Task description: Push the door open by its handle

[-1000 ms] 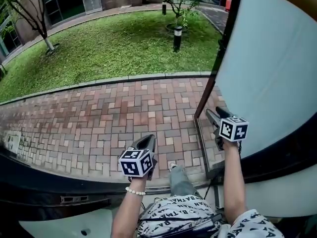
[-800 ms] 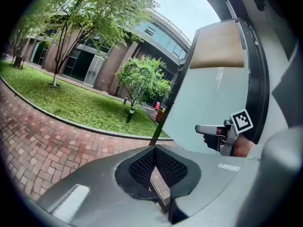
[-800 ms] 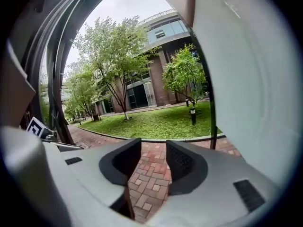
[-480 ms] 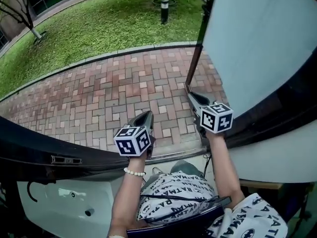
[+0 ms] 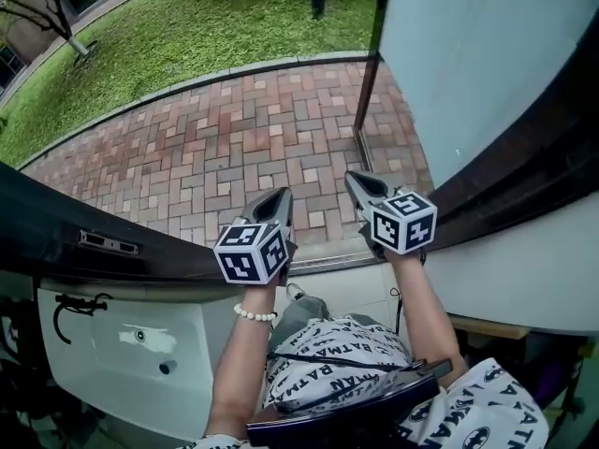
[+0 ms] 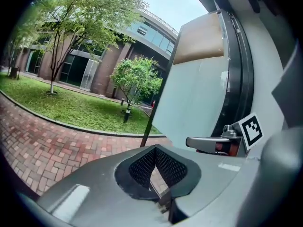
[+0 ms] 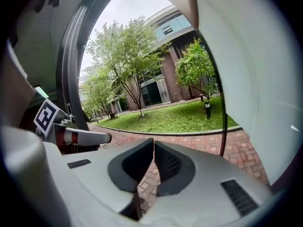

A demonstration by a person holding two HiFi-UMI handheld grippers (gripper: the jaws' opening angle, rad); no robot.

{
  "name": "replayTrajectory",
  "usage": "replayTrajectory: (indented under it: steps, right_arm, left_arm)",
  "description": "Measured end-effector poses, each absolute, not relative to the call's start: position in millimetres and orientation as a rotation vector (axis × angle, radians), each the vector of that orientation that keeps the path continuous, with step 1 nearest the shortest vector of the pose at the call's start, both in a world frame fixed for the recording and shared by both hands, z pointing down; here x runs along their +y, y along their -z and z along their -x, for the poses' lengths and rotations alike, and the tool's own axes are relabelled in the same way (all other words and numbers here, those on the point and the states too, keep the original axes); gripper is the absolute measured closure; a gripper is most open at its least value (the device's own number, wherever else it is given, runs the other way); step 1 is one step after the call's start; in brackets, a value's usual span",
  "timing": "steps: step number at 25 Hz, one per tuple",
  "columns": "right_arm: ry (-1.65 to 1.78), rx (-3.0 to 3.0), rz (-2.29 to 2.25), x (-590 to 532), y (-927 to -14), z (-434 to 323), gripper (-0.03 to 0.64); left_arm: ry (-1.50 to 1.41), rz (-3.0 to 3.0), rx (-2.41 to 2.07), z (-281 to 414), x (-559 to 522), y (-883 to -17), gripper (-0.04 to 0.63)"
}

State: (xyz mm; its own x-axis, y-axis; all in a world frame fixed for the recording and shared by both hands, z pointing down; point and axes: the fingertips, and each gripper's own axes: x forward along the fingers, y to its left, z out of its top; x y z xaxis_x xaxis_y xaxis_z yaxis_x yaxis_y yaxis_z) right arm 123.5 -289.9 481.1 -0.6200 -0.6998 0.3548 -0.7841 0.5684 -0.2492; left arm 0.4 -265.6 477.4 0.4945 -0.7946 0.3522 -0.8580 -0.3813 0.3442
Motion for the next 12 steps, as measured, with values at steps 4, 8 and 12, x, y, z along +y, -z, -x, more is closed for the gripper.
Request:
replayTrajectory:
  steps: [4,8,12]
  right_arm:
    - [-0.541,-2.599,-1.211,-248,-488,-141,0.621]
    - [-0.556,-2.600,-1.160,-210,-500,-150,0.620]
    - [-0.566,-2.597,-1.125,-176,-510,-152,0.620]
  left_arm:
    - [-0.181,-2.247,-1.404,-18,-226,-477,0.604]
    - [-0.196,-2.210,-1.437,-30,-186,-482,0.604]
    - [-0.211,-2.201,-1.448,-40,-152,-481,0.604]
